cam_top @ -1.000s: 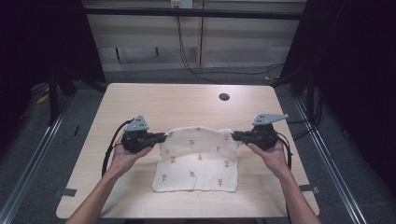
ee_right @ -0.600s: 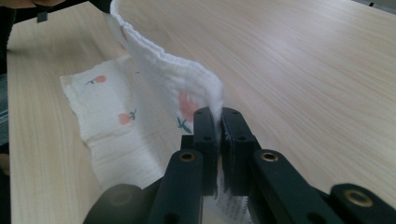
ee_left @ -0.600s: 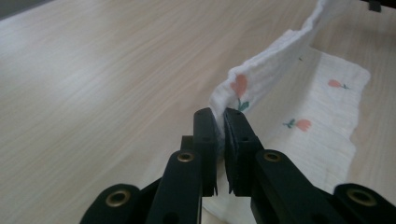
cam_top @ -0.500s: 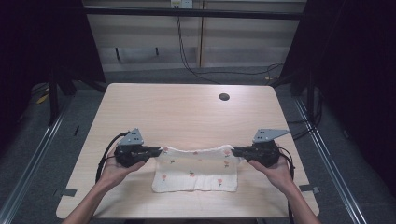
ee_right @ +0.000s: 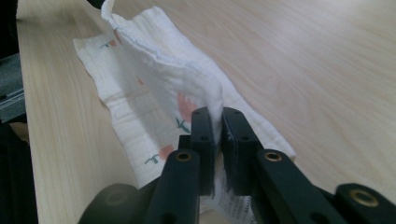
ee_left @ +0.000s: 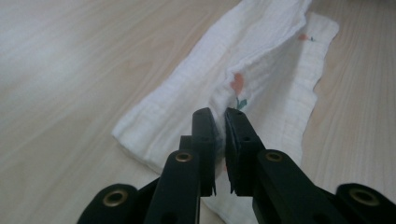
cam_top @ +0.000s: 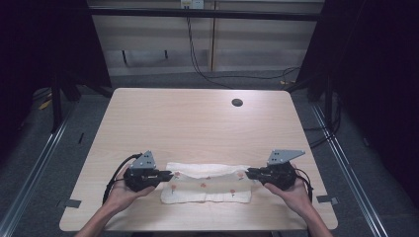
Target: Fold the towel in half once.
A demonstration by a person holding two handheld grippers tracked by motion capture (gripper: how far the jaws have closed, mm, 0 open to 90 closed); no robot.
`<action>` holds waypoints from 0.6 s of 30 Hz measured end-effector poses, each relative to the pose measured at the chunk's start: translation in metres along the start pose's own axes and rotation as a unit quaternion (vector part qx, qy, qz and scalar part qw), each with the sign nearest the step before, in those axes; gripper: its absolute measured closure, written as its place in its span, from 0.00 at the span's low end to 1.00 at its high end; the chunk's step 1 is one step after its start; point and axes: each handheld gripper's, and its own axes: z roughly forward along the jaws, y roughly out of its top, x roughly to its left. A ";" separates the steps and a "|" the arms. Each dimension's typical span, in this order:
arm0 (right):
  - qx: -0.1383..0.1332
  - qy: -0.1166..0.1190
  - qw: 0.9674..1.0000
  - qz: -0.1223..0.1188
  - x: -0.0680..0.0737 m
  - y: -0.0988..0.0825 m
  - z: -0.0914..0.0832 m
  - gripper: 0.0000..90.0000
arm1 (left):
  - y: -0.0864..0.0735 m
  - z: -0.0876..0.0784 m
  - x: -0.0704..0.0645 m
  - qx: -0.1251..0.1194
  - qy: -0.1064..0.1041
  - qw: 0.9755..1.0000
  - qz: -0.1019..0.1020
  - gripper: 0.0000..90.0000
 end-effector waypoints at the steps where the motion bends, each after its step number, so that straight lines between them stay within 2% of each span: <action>1: 0.002 0.000 1.000 0.002 0.001 -0.003 0.002 0.92 | -0.003 0.003 -0.001 0.008 -0.003 1.000 -0.001 0.90; 3: 0.015 0.003 1.000 -0.004 0.005 -0.009 0.005 0.92 | -0.008 0.006 -0.003 0.026 -0.004 1.000 0.010 0.90; 11: 0.039 0.022 0.999 -0.006 0.016 -0.018 0.012 0.91 | -0.012 0.011 -0.009 0.036 -0.017 0.999 0.016 0.89; 14: 0.041 0.024 0.999 -0.001 0.017 -0.020 0.012 0.90 | -0.013 0.009 -0.011 0.040 -0.018 0.999 0.019 0.91; 16: 0.041 0.023 0.999 0.008 0.020 -0.022 0.010 0.85 | -0.014 0.007 -0.012 0.034 -0.021 0.999 0.014 0.88; 18: 0.040 0.028 0.999 0.008 0.021 -0.023 0.009 0.85 | -0.014 0.005 -0.015 0.031 -0.025 0.999 0.017 0.87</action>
